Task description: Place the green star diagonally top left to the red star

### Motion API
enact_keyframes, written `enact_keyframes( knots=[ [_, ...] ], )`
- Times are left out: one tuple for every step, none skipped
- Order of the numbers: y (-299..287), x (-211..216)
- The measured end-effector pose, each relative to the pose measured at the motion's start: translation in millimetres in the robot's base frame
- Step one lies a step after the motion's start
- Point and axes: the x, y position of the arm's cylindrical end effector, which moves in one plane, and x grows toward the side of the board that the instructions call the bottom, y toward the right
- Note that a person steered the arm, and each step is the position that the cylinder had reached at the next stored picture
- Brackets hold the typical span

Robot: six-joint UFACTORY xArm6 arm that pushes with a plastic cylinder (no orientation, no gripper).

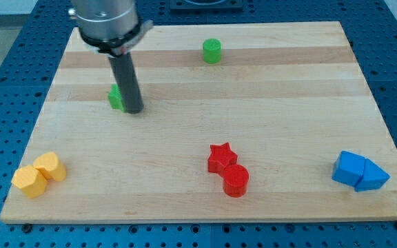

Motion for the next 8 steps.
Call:
enact_keyframes(
  knots=[
    [-7,-20],
    [1,-36],
    [-14,-43],
    [-45,-43],
    [-59,-35],
    [-59,-32],
    [-59,-30],
    [33,-28]
  ],
)
